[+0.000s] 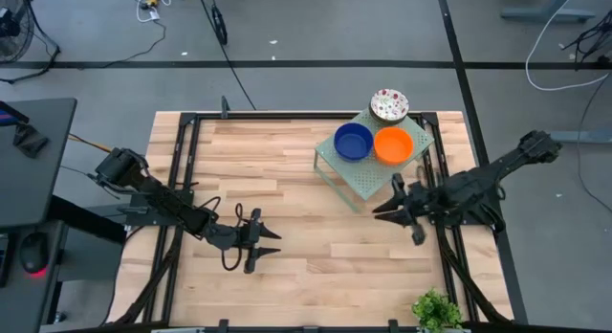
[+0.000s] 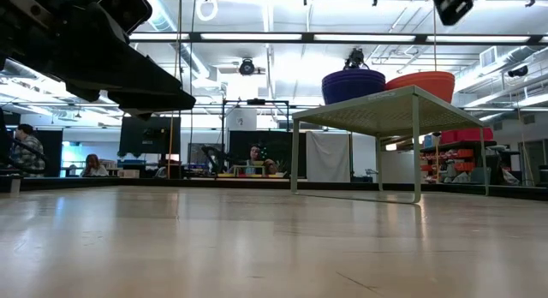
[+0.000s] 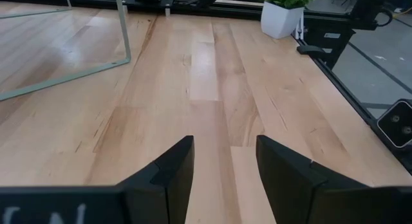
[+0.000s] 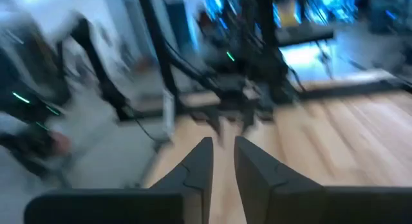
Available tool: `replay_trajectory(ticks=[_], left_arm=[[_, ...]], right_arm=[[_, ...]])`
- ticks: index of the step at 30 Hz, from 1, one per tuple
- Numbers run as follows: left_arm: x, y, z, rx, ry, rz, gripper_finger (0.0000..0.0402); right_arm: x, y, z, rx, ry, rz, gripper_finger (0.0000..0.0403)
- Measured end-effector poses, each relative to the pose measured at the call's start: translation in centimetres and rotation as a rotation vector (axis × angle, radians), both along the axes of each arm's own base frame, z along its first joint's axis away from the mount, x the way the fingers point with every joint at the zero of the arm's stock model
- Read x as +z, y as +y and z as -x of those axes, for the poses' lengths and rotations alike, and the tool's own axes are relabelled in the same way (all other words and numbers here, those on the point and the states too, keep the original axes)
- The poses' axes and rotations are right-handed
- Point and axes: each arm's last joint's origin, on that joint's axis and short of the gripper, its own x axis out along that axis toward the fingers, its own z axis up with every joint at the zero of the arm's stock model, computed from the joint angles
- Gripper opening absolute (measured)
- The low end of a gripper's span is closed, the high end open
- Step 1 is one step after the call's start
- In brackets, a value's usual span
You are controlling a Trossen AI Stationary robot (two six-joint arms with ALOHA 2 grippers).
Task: Pick & Place Mini bowls
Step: Return to Home Position
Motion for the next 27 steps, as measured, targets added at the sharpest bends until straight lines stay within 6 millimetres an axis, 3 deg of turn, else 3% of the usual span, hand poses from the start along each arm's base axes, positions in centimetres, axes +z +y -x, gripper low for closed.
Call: replay_trajectory(ticks=[5,14,21,27], left_arm=[[0.0,0.2,-0.1,0.011,-0.001,-0.001,0.0172],[0.0,0.2,-0.1,0.013,-0.001,0.004,0.0172],[0.0,0.2,-0.1,0.014,-0.001,0.008,0.0172],[0.0,0.2,-0.1,0.018,0.000,0.022,0.0172]], right_arm=[[-2.9,-0.9,2.1,0.071,-0.159,-0.090,0.0066],[-7.3,-1.5,3.2,0.076,-0.202,-0.127,0.0059],[-7.9,-1.7,3.8,0.113,-0.197,0.011,0.0059],[-7.8,-2.4,5.2,0.111,-0.202,0.016,0.0059]])
